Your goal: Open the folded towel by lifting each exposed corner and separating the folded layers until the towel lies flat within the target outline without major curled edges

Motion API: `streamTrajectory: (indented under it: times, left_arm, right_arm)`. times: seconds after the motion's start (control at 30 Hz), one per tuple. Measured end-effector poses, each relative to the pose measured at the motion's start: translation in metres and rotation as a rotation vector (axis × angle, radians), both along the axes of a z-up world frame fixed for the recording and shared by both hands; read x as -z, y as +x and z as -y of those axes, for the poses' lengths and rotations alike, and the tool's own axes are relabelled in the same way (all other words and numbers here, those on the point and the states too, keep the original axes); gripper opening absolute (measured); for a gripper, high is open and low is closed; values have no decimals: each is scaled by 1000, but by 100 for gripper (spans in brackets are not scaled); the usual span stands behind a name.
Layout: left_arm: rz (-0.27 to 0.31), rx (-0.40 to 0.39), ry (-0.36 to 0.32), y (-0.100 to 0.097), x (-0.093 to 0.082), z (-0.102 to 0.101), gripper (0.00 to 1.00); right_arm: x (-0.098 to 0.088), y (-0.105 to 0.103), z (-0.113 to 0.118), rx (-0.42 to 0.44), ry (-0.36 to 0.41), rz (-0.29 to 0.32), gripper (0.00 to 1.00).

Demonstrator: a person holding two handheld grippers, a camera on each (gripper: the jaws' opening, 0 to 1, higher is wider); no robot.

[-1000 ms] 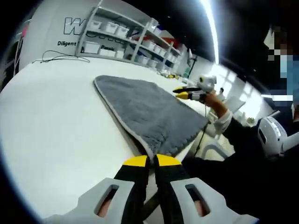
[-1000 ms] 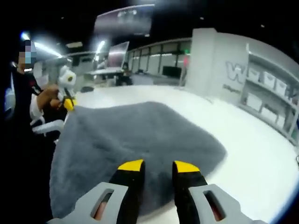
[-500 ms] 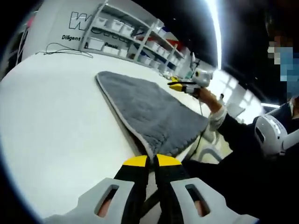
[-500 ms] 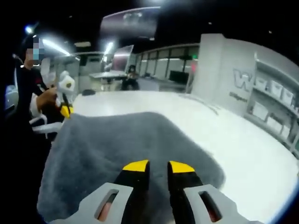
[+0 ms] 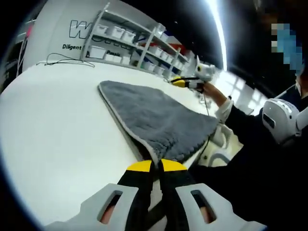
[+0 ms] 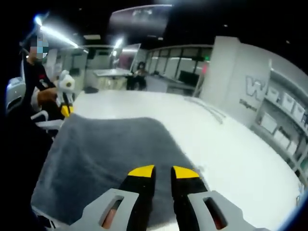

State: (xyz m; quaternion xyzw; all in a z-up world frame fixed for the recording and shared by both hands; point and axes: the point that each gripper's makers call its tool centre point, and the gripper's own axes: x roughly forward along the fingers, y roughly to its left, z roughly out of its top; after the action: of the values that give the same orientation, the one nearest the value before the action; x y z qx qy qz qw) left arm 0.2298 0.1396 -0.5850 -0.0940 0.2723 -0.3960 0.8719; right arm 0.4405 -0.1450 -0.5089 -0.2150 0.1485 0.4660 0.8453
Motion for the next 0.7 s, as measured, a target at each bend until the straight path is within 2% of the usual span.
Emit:
streamTrajectory:
  times: [0.17,0.47,0.57,0.7]
  left_arm:
    - [-23,3,-4,0,4,1,5]
    - [-62,3,-20,-3,5,3,5]
    - [1,35,17,-3,-2,5,5]
    - [40,60,73,-5,-3,7,5]
  right_arm:
    - [-7,15,5,-12,-25,-1,10]
    - [-11,30,-9,-60,-15,-16,9]
    - [-9,37,-17,-83,-32,-17,0]
    - [-9,44,-26,-105,-17,-32,0]
